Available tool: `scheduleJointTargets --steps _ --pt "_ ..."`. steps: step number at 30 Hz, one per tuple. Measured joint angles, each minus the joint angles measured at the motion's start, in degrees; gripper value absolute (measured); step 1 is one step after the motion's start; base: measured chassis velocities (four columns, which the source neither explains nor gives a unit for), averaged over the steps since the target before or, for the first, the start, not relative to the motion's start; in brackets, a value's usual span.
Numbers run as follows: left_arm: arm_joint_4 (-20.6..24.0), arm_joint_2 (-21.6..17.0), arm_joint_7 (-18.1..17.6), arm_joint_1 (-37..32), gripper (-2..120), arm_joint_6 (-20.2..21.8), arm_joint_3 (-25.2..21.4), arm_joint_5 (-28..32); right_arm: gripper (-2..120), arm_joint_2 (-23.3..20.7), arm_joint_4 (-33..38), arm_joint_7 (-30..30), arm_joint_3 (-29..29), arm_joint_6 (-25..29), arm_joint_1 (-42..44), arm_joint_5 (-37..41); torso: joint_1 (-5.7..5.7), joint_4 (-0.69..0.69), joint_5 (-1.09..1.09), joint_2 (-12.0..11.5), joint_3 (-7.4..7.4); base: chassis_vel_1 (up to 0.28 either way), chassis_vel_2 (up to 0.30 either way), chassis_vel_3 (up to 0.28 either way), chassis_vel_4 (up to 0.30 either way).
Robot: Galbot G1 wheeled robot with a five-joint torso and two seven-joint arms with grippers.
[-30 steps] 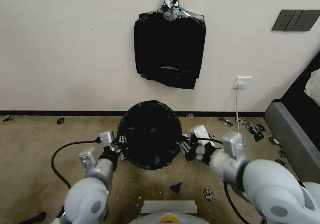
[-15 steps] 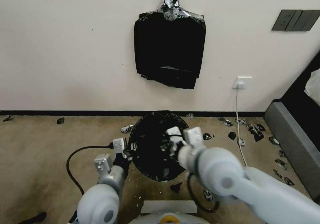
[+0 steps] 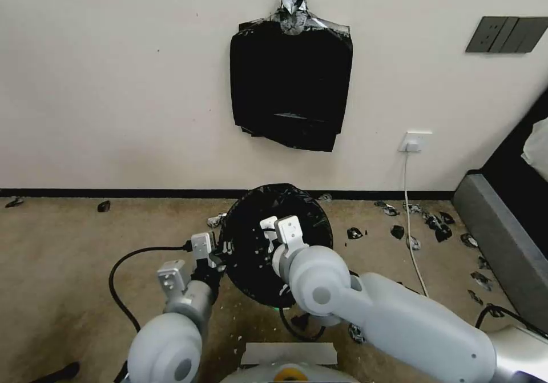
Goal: Place a trash bag onto the trash bin.
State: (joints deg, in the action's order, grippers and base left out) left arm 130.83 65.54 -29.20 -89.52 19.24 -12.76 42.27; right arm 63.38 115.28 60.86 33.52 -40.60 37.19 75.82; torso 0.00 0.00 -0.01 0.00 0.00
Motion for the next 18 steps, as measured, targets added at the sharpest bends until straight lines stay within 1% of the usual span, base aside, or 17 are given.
scheduleJointTargets --steps 7,18 --pt "0.75 -0.10 0.08 -0.31 3 -0.02 0.01 0.12 0 1.11 -3.97 0.31 1.90 -0.76 -0.35 -3.16 0.00 0.00 0.01 0.00 0.00 0.000 0.000 0.000 0.000" --pt "1.27 -0.15 0.30 -0.94 3 -0.02 -0.01 0.34 0 2.25 -7.52 0.02 2.44 -0.76 -1.49 -4.99 0.00 0.00 0.01 0.00 0.00 0.000 0.000 0.000 0.000"
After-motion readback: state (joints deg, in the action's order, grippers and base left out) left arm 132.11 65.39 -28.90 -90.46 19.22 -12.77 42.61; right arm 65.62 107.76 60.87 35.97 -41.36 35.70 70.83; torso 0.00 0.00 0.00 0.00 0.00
